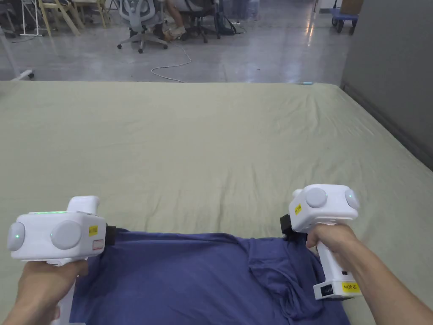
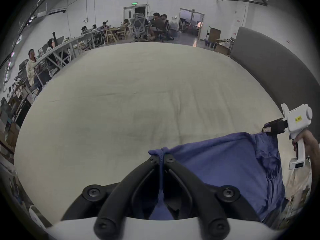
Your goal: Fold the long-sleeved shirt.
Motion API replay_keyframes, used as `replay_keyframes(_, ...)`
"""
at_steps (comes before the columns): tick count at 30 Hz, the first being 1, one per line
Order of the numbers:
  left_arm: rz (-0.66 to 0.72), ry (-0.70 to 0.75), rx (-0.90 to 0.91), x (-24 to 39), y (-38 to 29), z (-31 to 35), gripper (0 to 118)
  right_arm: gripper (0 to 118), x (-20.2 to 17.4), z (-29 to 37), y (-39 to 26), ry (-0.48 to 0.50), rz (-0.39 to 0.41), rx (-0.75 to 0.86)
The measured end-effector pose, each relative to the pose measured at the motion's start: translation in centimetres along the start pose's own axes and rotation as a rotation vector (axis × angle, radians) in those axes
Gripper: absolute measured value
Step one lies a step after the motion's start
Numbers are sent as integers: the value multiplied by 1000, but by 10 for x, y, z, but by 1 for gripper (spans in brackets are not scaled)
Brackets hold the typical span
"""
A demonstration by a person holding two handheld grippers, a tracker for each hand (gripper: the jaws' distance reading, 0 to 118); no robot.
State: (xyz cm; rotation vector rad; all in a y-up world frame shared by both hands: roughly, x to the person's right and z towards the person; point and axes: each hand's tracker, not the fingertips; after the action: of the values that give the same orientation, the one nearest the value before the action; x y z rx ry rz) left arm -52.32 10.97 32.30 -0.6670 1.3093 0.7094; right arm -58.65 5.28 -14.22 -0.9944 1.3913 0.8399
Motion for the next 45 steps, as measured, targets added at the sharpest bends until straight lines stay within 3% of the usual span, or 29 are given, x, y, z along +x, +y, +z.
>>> replay_keyframes(2,9,-7,20,-3,0,14,0,17,-2,27,-8,-5,56,79)
replay_keyframes(5,1,-40,62,-6,-8,46,0,17,-6,83,-39,61,52,203)
replay_keyframes(12,-15,-68,100,-14,-75,128,0,17,2,173,-154,98,25,395)
replay_keyframes(18,-39,-103,-55,-18,-161,147,0,17,5,174,-265,59,-26,308)
replay_keyframes(21,-125,-73,-216,-12,-194,122,0,17,-2,136,-289,-6,75,135)
replay_keyframes(24,-117,-100,-316,-12,-215,95,0,18,-11,100,-300,-51,193,-60)
replay_keyframes(26,-97,-89,-298,-14,-220,85,0,18,-13,106,-296,-45,166,68)
replay_keyframes(29,-72,-91,-287,-13,-210,94,0,27,-13,108,-287,-45,141,10)
replay_keyframes(30,-67,-85,-282,-12,-208,99,4,39,-15,111,-287,-61,136,17)
replay_keyframes(31,-60,-77,-260,-12,-205,107,26,65,-14,125,-288,-80,122,57)
replay_keyframes(32,-41,-80,-200,-14,-201,119,62,88,-14,136,-287,-76,107,103)
replay_keyframes(33,-29,-80,-143,-17,-195,131,97,100,-14,150,-284,-64,109,140)
replay_keyframes(34,-23,-84,-106,-17,-189,141,118,103,-14,163,-279,-38,110,181)
replay_keyframes(38,13,-136,44,-12,-155,184,118,103,-29,211,-254,-114,161,385)
replay_keyframes(39,6,-136,55,-8,-149,190,118,98,-34,222,-247,-118,171,407)
replay_keyframes(40,-5,-138,79,-3,-144,196,110,79,-40,227,-244,-134,161,427)
replay_keyframes(41,-24,-129,119,5,-139,200,81,47,-46,231,-242,-142,151,458)
replay_keyframes(42,-45,-102,168,12,-138,204,20,6,-51,233,-240,-141,148,477)
replay_keyframes(43,-67,-94,239,18,-140,209,0,0,-54,233,-239,-122,145,486)
replay_keyframes(45,-85,-33,251,26,-141,204,0,0,-60,233,-238,-95,132,486)
